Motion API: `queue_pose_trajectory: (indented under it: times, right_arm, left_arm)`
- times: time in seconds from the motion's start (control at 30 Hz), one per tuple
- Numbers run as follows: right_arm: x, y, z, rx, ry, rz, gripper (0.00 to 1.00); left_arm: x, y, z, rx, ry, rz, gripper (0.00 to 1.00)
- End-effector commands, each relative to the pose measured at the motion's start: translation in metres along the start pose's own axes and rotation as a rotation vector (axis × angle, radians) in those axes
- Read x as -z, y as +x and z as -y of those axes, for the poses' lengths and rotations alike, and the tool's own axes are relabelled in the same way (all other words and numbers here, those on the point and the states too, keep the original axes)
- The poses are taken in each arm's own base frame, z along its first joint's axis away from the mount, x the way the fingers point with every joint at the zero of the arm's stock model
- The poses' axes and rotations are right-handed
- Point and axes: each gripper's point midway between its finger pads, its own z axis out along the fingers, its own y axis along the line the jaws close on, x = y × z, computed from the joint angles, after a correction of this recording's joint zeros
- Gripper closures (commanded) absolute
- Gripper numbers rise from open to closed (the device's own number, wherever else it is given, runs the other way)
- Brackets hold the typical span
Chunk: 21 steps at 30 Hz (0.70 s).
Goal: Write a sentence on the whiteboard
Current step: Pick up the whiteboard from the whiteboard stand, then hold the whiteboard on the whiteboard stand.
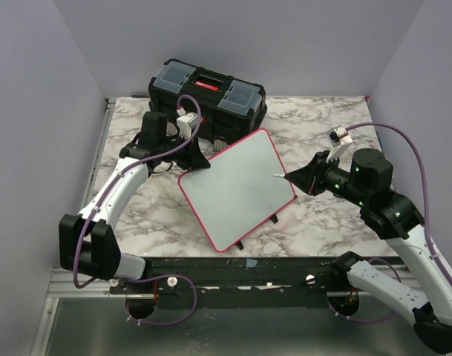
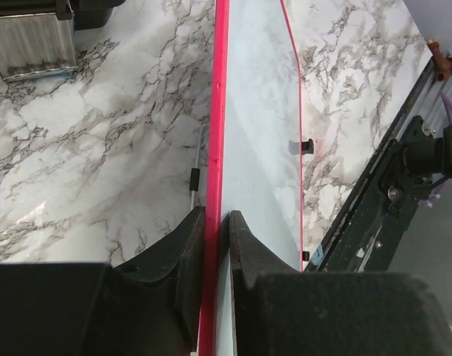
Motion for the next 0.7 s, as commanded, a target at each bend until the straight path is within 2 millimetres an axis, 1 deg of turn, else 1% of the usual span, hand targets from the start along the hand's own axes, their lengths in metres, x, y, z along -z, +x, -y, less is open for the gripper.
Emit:
queue_pose_trajectory:
  times: [0.0,0.23,0.4,0.53,0.67]
  right_arm:
    - [0.003,0.004,-0.007,0.036,-0.052,-0.004,0.99]
    - [0.002,0.008,-0.01,0.059,-0.089,-0.012,0.99]
    - [-0.002,0.005,-0.016,0.051,-0.122,0.006,0.99]
    - [-0.012,0.005,-0.015,0.029,-0.128,0.011,0.99]
    - [-0.03,0.001,-0.017,0.0,-0.106,0.011,0.99]
  left_arm:
    - [0.01,-0.021,-0.01,-0.143,-0.136,0.099,1.0]
    - [0.02,-0.03,0.002,-0.208,-0.158,0.14,1.0]
    - [0.022,-0.032,0.011,-0.234,-0.177,0.14,1.0]
    - [0.022,-0.031,0.014,-0.266,-0.205,0.12,1.0]
    - [0.022,-0.034,0.021,-0.275,-0.202,0.128,1.0]
